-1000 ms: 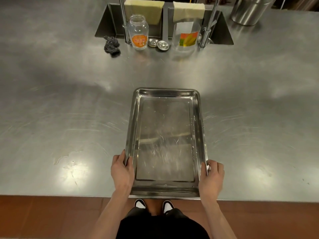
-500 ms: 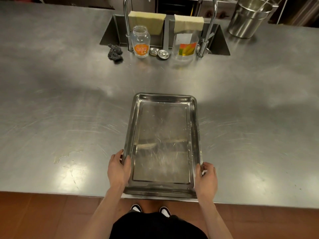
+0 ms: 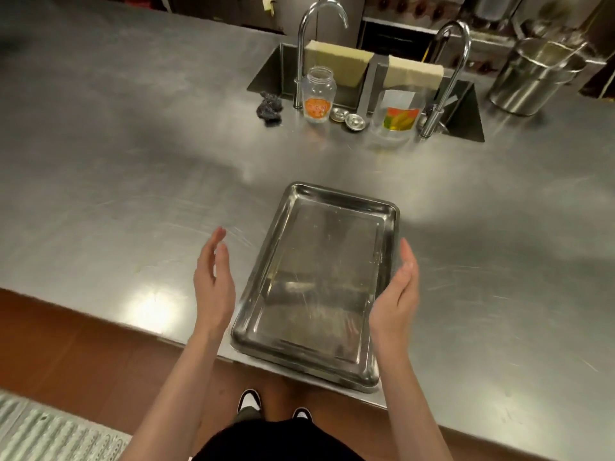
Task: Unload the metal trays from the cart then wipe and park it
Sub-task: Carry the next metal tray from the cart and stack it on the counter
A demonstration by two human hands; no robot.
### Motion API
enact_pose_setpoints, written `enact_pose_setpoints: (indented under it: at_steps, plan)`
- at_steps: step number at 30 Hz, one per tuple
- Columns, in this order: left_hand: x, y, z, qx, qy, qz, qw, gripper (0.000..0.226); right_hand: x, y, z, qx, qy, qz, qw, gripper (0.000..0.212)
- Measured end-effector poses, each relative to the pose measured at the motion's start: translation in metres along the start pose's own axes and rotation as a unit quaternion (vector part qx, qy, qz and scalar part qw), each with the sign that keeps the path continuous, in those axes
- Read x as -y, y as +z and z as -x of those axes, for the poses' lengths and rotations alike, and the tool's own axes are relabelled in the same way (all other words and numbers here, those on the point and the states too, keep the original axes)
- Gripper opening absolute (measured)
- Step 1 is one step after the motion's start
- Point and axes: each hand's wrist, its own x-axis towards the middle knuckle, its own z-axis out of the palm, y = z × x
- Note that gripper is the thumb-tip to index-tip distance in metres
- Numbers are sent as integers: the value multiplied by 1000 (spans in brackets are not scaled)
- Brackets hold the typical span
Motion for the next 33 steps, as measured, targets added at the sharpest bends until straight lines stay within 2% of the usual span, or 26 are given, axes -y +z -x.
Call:
enact_pose_setpoints:
  at_steps: [6, 13, 17, 21, 25, 28, 33]
  plan:
    - [-44, -37, 26, -91, 62, -5, 994, 55, 47, 31, 10, 102, -88, -107, 985, 53]
    - [-74, -106, 71, -211, 115, -52, 969, 62, 85, 58, 41, 250, -128, -180, 943, 74]
    - [-79, -148, 104, -273, 123, -76, 951, 64, 108, 82, 72, 314, -128, -225, 914, 64]
    - [-89, -183, 138, -340, 124, -82, 928, 63, 137, 102, 109, 387, -139, -255, 875, 73]
    - [-104, -219, 180, -405, 125, -98, 900, 61, 166, 114, 157, 445, -157, -284, 834, 68]
    - [-112, -249, 225, -457, 121, -107, 875, 54, 185, 109, 205, 503, -162, -309, 791, 64]
    - [-112, -287, 310, -523, 120, -126, 835, 57, 206, 91, 280, 571, -175, -317, 737, 67]
